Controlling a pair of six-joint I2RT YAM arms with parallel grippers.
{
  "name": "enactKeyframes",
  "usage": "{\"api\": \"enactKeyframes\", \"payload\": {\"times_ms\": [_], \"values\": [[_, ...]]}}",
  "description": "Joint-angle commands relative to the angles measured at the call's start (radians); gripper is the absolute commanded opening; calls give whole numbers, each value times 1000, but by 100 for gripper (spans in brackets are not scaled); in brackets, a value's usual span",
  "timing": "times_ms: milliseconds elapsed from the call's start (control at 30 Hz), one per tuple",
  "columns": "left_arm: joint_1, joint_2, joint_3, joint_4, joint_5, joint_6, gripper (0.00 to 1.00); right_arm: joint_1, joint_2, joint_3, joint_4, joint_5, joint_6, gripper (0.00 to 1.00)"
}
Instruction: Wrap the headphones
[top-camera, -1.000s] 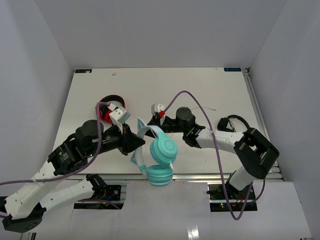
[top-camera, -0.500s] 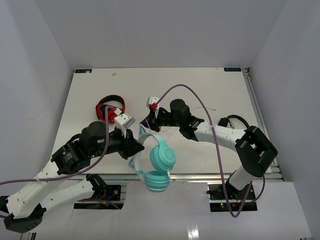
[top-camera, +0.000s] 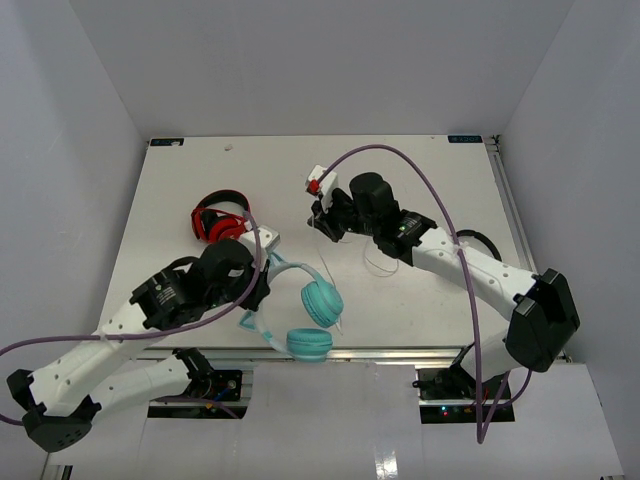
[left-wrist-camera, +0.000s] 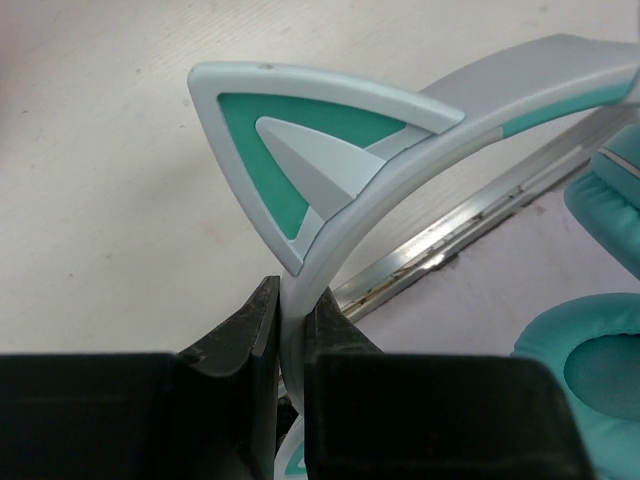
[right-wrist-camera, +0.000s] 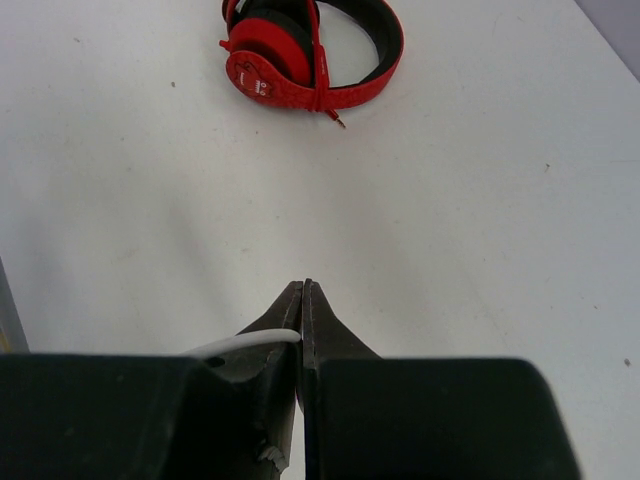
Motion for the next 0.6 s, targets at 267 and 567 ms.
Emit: {"api": "enactKeyframes", "payload": {"times_ms": [267, 567], "values": [[-3, 152, 34, 67, -148, -2, 0, 4, -23, 133, -171, 34, -42, 8], [-3, -35, 44, 90, -125, -36, 0, -2, -13, 67, -116, 89, -19, 8]]}}
